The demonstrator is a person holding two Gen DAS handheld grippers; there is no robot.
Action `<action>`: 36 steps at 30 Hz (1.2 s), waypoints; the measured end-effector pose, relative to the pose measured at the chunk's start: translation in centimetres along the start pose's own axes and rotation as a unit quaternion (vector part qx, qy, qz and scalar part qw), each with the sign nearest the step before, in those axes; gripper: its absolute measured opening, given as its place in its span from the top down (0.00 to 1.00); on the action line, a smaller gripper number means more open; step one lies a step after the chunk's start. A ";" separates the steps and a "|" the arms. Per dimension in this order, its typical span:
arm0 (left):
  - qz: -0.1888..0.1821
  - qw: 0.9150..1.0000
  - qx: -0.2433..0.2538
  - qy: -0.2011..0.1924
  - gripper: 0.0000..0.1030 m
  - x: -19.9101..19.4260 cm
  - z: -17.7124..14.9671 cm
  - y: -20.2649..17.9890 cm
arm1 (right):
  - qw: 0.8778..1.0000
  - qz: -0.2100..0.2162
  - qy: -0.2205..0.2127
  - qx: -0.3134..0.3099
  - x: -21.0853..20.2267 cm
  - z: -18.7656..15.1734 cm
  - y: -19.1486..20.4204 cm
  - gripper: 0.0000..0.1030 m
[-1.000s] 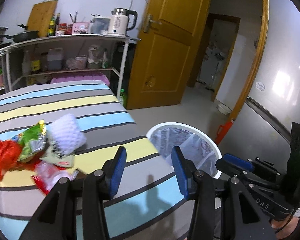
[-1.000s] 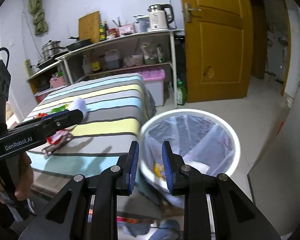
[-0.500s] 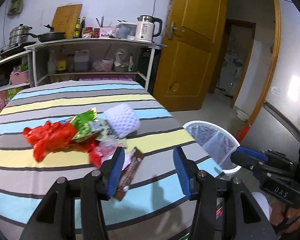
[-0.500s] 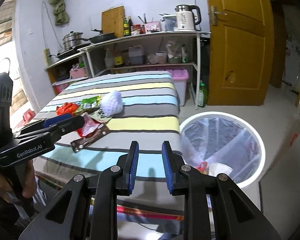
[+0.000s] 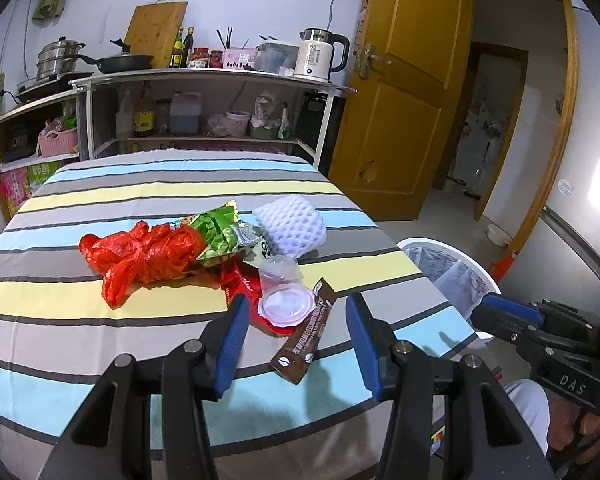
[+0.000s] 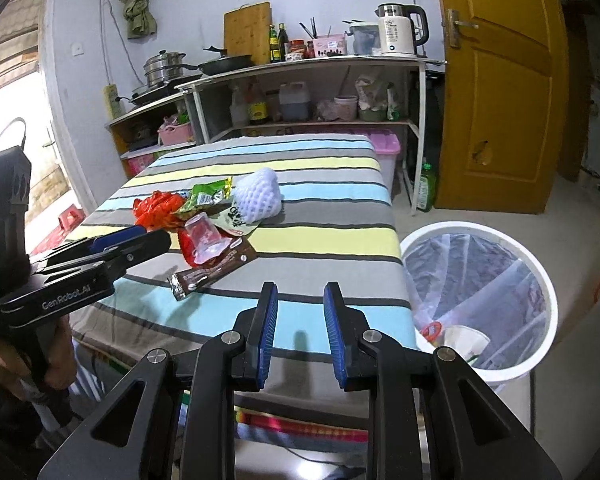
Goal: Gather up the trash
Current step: 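Return both grippers to the table while the left grasps a clear cup, then grasp the brown candy bar with the right gripper and lift it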
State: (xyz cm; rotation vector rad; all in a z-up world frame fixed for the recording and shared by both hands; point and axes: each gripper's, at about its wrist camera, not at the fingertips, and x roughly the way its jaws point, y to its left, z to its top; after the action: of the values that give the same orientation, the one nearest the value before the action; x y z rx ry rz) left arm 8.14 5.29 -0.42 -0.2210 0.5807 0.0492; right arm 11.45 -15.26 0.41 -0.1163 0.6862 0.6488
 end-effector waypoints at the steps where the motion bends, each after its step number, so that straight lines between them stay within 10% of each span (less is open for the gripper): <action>1: -0.001 1.000 -0.001 0.002 0.51 0.2 0.0 0.1 | 1.000 0.001 0.001 0.000 0.1 0.0 0.0 0.76; 21: 0.003 0.998 -0.009 0.060 0.69 6.2 1.9 0.5 | 1.000 0.004 0.019 0.010 2.4 0.1 -0.8 0.76; 36: 0.011 1.000 -0.021 0.017 0.69 1.2 2.2 3.2 | 0.999 0.027 0.030 -0.004 4.0 0.8 1.5 0.76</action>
State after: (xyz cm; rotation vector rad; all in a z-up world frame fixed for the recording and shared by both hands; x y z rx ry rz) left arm 9.99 8.83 0.05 -0.2573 0.6168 0.0789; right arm 13.34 -11.81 -1.27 -0.1264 0.7469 0.7024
